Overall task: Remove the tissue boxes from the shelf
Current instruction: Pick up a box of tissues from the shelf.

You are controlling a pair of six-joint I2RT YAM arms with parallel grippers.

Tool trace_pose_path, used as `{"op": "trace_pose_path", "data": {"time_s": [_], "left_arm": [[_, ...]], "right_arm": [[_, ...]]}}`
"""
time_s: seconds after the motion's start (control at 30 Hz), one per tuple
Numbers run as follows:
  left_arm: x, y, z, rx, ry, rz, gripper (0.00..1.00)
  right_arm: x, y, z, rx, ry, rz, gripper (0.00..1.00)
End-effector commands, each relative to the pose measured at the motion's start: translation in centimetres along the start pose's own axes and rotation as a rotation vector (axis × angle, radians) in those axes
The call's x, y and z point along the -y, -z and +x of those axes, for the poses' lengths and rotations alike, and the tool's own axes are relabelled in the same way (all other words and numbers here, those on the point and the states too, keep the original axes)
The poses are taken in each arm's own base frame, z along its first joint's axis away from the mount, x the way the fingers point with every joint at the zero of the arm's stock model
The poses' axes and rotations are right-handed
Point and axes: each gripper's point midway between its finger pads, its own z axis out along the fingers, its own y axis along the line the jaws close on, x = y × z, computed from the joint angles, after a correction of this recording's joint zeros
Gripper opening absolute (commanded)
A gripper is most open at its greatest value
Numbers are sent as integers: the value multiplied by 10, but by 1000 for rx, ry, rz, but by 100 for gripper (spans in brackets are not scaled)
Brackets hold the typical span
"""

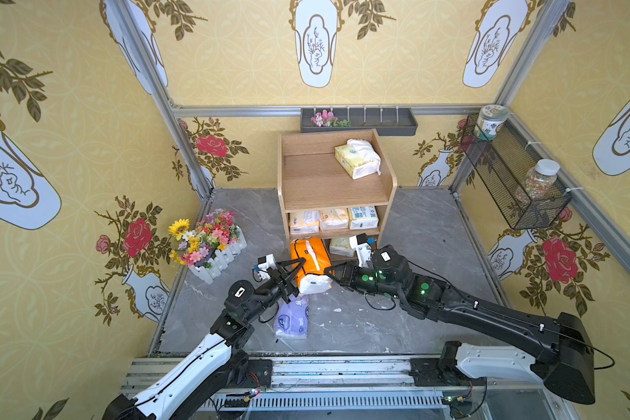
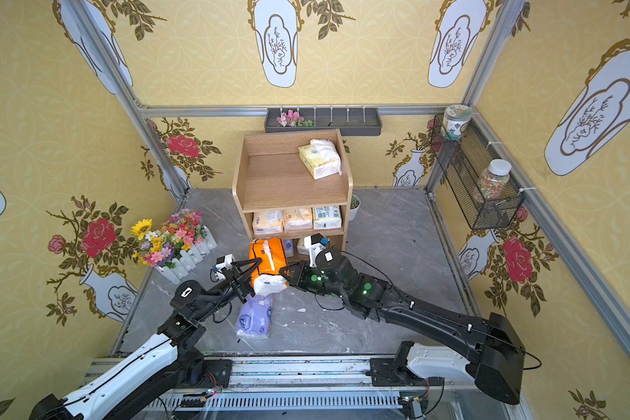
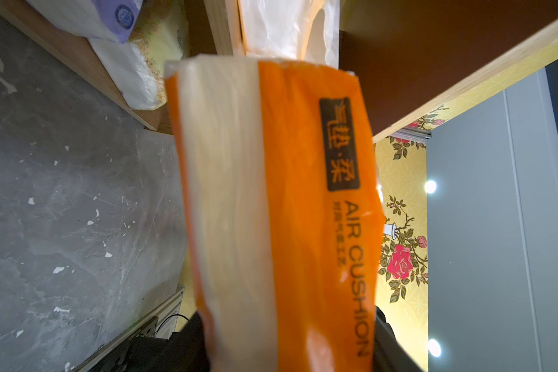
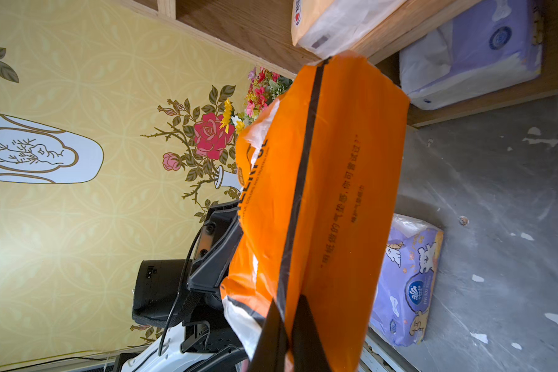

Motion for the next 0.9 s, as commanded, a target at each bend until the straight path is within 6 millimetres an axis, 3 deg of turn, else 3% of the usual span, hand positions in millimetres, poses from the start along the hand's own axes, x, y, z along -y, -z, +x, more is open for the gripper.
{"op": "trace_pose_path", "data": {"time_s": [0.0, 0.07, 0.13, 0.17, 0.23, 0.33, 0.5, 0.67, 0.87], "left_arm": [[17, 0, 4, -17, -46, 63, 45], [18, -1, 6, -25, -57, 62, 37], [21, -3, 7, -35, -70, 61, 32], [22, -4, 8, -42, -80, 60, 30], [23, -5, 10, -54, -94, 58, 26], [26, -8, 14, -78, -126, 59, 24], [36, -9, 26, -140, -185, 75, 22], [43, -9, 40, -222, -231, 104, 22], [48, -8, 50, -277, -262, 126, 22]], "right_arm": [[1, -1, 3, -16, -1, 10, 7], [1, -2, 5, -30, 7, 14, 20], [-1, 0, 6, -42, 25, 27, 39], [-1, 2, 6, -49, 37, 43, 53], [0, 8, 2, -49, 61, 79, 69], [1, 21, -8, -49, 88, 119, 83], [4, 36, -25, -63, 80, 125, 86], [-11, 29, -28, -106, 92, 75, 87], [-26, 21, -27, -121, 89, -10, 76]]}}
